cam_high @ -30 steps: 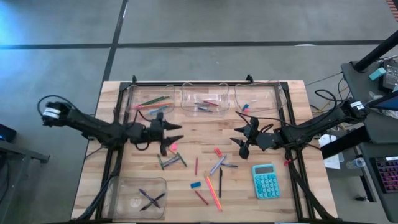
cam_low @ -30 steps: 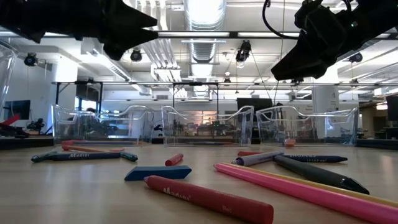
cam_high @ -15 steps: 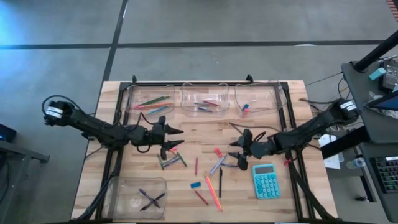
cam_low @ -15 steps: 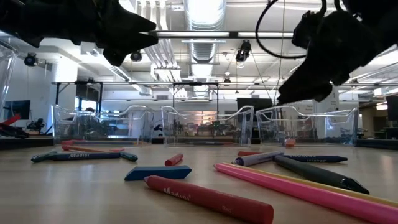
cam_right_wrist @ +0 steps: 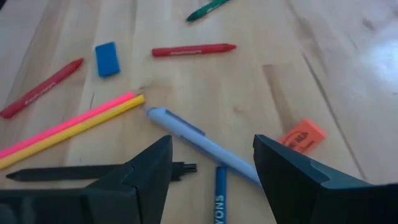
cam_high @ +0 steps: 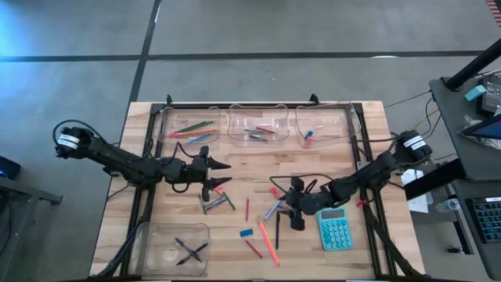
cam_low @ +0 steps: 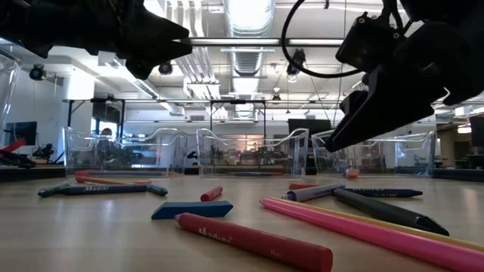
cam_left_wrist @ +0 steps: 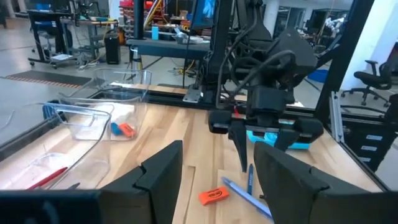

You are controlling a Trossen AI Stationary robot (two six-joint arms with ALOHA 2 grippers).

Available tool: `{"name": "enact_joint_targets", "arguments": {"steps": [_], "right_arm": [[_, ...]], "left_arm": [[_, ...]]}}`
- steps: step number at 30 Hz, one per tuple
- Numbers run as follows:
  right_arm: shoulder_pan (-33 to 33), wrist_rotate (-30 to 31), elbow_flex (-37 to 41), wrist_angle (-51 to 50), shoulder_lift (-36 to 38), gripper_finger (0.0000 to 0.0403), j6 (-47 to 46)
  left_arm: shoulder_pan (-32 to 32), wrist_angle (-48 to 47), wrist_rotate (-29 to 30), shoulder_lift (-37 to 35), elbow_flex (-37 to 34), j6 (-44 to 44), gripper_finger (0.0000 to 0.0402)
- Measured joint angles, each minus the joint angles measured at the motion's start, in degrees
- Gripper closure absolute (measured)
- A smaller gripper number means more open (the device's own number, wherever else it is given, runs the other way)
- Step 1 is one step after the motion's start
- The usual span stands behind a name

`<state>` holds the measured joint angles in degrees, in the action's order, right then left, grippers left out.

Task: Sort crayons/erasers/pens/pencils in bins
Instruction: Put the blue crayon into the top middle transparent bin

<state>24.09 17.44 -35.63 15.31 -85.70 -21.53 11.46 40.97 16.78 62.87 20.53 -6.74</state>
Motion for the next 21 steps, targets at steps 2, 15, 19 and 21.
{"name": "enact_joint_targets", "arguments": {"steps": [2, 15, 19, 21], "right_arm": [[0.1, -0.2, -0.3, -0.1, -0.8, 0.0188, 0.1], [2.9, -2.5, -0.4, -19.5, 2.8, 0.0188, -14.5], [4.9, -2.5, -0.4, -19.7, 3.2, 0.0188, -14.9], [5.8, -2.5, -0.4, -19.8, 3.2, 0.0188, -14.6]], "left_arm": [[0.0, 0.0, 0.0, 0.0, 0.0, -0.2, 0.0217], [0.0, -1.1, -0.1, 0.0, -0.3, -1.9, 0.0217], [0.1, -1.2, -0.1, 0.1, -0.3, -1.9, 0.0217], [0.2, -1.3, -0.1, 0.1, -0.3, -1.9, 0.0217]]}}
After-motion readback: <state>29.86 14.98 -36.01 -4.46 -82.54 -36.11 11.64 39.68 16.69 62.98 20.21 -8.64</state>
